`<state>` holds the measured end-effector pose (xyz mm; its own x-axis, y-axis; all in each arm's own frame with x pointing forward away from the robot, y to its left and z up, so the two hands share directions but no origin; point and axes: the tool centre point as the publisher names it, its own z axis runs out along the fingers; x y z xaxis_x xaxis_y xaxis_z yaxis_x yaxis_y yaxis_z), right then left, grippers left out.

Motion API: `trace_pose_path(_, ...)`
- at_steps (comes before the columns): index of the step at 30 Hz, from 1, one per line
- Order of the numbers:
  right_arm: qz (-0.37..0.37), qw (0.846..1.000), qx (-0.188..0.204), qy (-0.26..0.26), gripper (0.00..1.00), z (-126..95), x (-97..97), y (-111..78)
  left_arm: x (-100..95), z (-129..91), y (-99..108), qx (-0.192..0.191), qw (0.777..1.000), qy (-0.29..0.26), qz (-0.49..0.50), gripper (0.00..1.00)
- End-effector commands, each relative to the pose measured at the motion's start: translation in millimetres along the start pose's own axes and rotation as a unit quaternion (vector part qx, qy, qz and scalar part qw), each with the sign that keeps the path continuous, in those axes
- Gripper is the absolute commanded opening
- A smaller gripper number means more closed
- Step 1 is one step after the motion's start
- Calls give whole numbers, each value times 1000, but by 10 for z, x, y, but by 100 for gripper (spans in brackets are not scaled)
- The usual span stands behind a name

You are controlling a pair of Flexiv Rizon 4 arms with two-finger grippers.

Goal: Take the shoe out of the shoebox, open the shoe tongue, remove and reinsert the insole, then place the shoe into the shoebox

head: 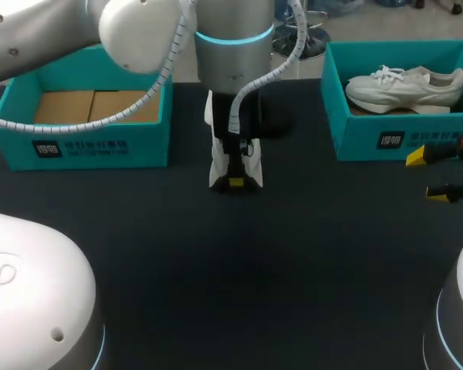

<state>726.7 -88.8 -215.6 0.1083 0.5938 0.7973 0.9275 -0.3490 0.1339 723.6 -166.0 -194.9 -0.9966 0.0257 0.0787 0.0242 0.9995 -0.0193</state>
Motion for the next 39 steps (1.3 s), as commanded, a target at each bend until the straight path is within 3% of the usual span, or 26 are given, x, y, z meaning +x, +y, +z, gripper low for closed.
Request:
trace_pose_path(1, 1, 1000, 0, -3, 100, -1, 6, -11, -83, -55, 382, 8, 1000, 4, 8, 0)
trace_pose_path(5, 1, 1000, 0, -3, 100, -1, 6, -11, -203, -64, 728, 5, 1000, 17, 4, 0)
trace_pose_path(12, 1, 1000, 0, -3, 100, -1, 6, -11, -309, -103, 1119, 3, 1000, 28, 8, 0)
trace_pose_path(19, 1, 1000, 0, -3, 100, -1, 6, -11, -690, -163, 1508, 2, 999, 44, 0, 0)
trace_pose_path(25, 1, 1000, 0, -3, 100, -1, 6, -11, -889, -181, 1894, -1, 999, 43, 15, 0)
trace_pose_path(31, 1, 1000, 0, -3, 100, -1, 6, -11, -1061, -207, 2156, -16, 998, 45, 38, 0)
trace_pose_path(39, 1, 1000, 0, -3, 100, -1, 6, -11, -1281, -237, 2623, -25, 999, 44, 12, 0)
